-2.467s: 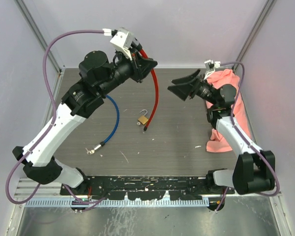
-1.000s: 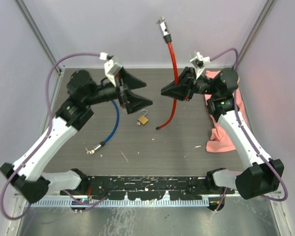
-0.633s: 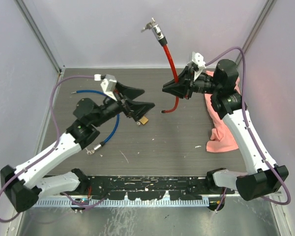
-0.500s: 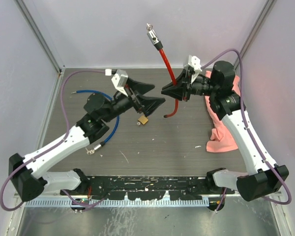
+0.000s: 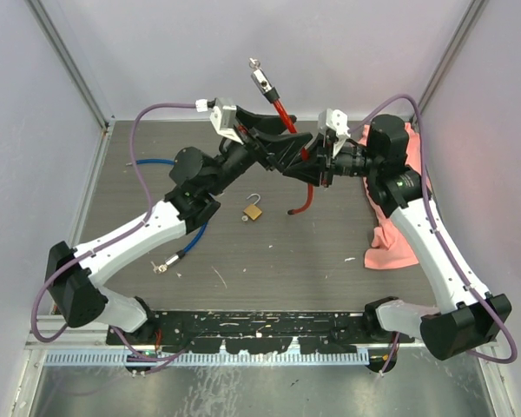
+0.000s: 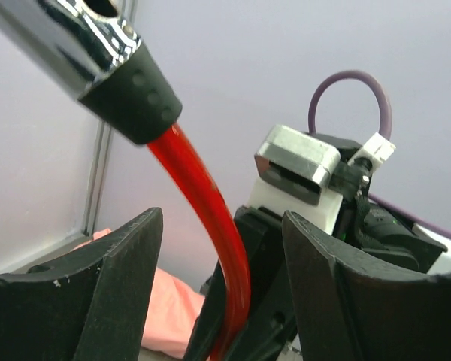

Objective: Lock with the key
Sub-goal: Adjust the lock.

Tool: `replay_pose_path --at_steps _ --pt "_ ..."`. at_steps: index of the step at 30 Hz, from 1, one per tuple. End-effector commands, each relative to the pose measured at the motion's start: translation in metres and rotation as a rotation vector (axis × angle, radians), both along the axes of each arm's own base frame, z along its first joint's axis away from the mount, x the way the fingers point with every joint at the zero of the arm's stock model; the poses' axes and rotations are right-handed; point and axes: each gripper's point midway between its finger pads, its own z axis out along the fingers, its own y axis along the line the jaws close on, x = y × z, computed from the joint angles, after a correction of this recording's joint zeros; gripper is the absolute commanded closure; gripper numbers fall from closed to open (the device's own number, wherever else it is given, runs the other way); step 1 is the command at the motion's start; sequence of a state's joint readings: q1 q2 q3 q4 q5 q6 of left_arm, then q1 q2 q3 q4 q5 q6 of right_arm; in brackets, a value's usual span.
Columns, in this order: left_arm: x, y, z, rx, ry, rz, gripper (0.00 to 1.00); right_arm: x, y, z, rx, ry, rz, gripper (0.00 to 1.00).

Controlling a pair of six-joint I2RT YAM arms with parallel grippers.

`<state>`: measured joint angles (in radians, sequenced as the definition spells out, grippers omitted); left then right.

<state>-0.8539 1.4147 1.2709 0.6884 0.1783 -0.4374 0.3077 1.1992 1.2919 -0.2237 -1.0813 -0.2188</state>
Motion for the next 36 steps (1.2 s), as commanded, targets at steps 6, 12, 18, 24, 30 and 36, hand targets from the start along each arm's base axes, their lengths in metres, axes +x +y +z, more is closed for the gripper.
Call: replay_pose_path --at_steps 6,12,18,24,30,36 --pt "-0.007 0.002 0.049 -0.140 -0.084 -0.004 0.70 -0.017 0.002 0.024 0.029 -0.133 0.029 0.99" --pt "-0.012 0.007 0.050 -0.050 -0.136 0.036 1.00 -0.021 0.002 0.022 0.028 -0.128 0.049 0.98" --pt "-0.020 0.018 0.061 0.099 -0.200 0.028 1.00 -0.035 0.001 0.019 0.020 -0.135 0.131 0.39" --pt "-0.009 0.052 0.084 0.221 -0.151 0.006 1.00 -0.035 -0.024 0.026 -0.081 -0.299 0.090 0.15" --pt "-0.029 0.065 0.133 0.238 -0.170 -0.021 1.00 -0.031 -0.032 0.014 -0.200 -0.528 0.147 0.11" --pt "-0.040 0.066 0.154 0.217 -0.178 -0.083 1.00 -0.029 -0.030 0.002 -0.259 -0.710 0.259 0.00"
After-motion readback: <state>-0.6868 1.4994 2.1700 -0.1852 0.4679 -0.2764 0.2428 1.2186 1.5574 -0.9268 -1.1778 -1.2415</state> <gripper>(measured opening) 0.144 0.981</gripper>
